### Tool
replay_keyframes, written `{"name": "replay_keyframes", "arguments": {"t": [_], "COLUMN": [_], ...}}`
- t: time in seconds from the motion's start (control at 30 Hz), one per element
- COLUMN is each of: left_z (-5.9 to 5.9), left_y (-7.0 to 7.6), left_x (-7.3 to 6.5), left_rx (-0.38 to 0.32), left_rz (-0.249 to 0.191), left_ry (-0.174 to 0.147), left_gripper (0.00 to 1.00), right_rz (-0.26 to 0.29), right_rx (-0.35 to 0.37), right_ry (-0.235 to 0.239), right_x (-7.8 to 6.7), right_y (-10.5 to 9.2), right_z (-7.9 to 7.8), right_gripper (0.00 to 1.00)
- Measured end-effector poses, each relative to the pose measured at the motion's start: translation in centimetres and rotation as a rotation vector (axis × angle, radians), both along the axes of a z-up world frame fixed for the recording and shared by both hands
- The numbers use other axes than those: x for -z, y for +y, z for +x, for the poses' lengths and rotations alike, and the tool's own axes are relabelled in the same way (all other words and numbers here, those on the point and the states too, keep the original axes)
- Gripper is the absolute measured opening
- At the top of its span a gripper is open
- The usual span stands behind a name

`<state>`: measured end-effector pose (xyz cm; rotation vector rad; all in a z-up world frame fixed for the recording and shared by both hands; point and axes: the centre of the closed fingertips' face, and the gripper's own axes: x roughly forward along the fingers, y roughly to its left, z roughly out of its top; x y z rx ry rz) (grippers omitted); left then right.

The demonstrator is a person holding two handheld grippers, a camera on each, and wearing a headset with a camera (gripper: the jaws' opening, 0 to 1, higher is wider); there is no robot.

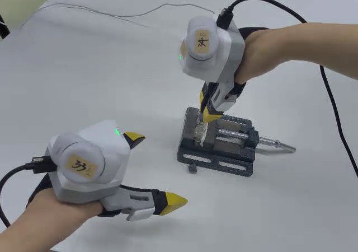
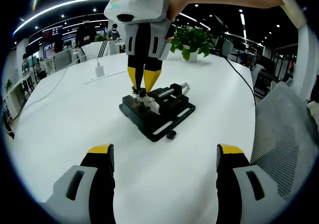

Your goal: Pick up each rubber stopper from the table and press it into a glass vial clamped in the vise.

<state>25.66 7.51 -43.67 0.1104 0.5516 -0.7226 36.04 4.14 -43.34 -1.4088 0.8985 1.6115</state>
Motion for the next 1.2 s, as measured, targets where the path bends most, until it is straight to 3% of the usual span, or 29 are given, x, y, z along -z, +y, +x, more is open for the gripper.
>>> {"name": "replay_keyframes", "arguments": {"t": [0.43, 0.87, 1.2], "left_z": [0.0, 0.2, 0.2], "left_y": [0.1, 0.0, -0.1], "left_x": [0.1, -0.1, 0.1], "left_rx": [0.000, 0.001, 0.006], "left_rz": [0.002, -0.005, -0.005], "left_ry": [0.003, -0.002, 0.003], "left_gripper": [0.83, 0.82, 0.82], "right_rz": [0.009, 0.074, 0.079], "right_rx": [-0.023, 0.054, 0.059], "right_ry": [-0.006, 0.040, 0.067], "right_x": [-0.4, -2.5, -1.7], "right_y": [-0.2, -0.6, -0.2], "right_z": [-0.4, 0.1, -0.8], "right_gripper": [0.08, 0.06, 0.04]}}
